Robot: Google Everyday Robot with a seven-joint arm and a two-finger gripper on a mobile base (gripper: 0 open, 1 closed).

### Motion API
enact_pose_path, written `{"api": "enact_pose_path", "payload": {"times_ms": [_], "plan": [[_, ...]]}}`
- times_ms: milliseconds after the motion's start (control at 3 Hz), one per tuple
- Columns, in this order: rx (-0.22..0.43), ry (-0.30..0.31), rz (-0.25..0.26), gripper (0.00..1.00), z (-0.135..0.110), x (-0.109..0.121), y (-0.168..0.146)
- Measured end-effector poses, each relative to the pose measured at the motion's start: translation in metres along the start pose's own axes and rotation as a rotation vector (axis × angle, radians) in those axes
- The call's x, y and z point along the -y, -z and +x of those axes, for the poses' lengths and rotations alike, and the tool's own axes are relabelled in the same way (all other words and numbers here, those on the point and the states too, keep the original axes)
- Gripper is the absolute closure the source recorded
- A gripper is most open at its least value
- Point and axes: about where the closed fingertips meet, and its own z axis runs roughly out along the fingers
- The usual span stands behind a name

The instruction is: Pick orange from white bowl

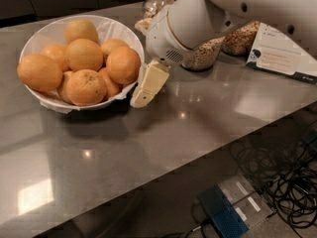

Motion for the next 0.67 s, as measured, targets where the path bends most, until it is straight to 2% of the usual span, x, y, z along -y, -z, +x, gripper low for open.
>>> {"api": "enact_pose_path", "payload": {"times_ms": [333,667], "plan": [[0.063,-0.058,0.025,0.00,-0.0057,0.0093,-0.0113],[0.064,-0.058,0.025,0.00,-0.0057,0.0093,-0.0114]]}}
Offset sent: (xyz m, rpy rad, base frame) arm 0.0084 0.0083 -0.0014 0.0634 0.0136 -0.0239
